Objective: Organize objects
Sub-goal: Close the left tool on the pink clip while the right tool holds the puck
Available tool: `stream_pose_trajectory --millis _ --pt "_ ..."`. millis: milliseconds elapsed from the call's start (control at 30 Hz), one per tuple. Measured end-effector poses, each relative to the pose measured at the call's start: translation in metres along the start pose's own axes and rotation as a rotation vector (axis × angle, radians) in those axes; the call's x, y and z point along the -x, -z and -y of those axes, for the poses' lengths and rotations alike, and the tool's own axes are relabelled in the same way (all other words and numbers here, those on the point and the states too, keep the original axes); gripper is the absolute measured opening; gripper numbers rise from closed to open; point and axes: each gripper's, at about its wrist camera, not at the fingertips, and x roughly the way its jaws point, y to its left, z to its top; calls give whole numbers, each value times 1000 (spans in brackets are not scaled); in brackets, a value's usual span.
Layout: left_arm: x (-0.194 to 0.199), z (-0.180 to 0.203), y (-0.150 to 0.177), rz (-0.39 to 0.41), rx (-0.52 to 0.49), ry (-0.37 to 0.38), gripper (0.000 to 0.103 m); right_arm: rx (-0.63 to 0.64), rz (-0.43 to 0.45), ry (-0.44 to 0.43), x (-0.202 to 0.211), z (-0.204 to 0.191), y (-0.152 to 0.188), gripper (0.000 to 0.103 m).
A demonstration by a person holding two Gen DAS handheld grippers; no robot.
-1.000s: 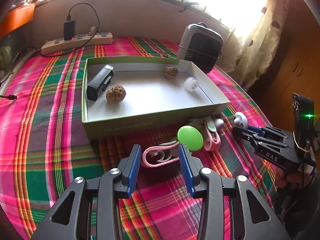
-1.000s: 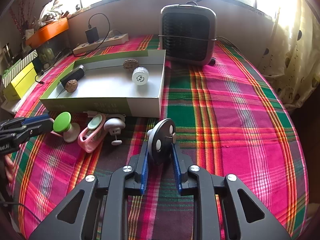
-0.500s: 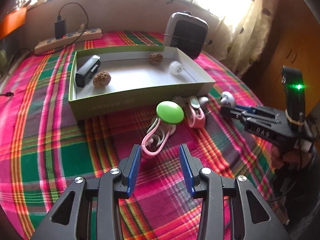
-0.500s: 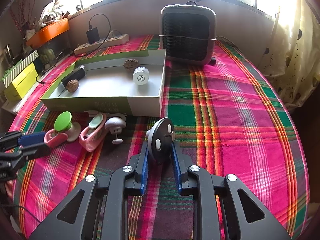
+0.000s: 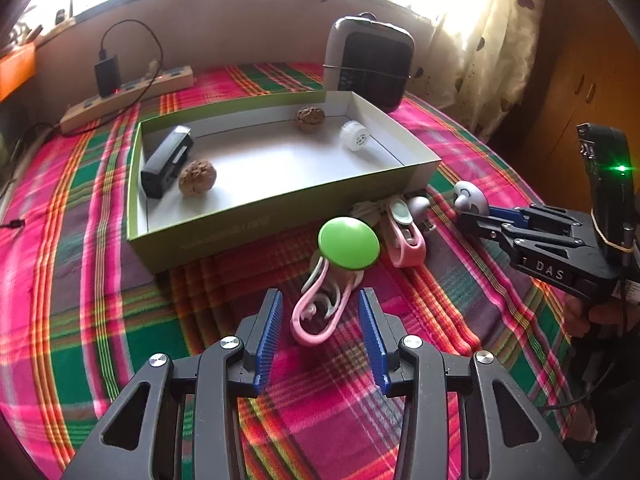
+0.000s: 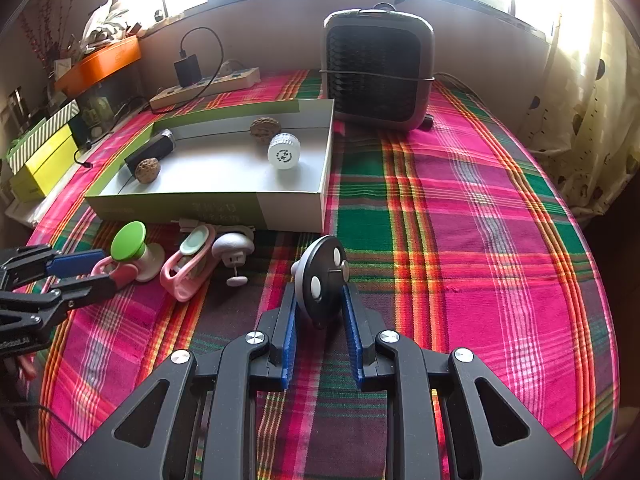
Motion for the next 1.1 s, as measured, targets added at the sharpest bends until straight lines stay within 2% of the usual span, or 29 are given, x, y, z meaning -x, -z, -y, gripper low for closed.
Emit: stream_pose_trajectory --millis 300,600,1000,1100 --pt "-11 11 -5 -18 -75 -36 37 1 0 -1 0 0 0 23" --pt "-13 11 -6 -17 -85 -53 37 -1 1 -2 0 0 1 23" --pt "-9 12 -3 -12 -100 -67 22 -1 1 -1 1 0 1 23" --pt "-8 11 -1 -8 -96 -67 22 -1 1 -1 1 0 1 23"
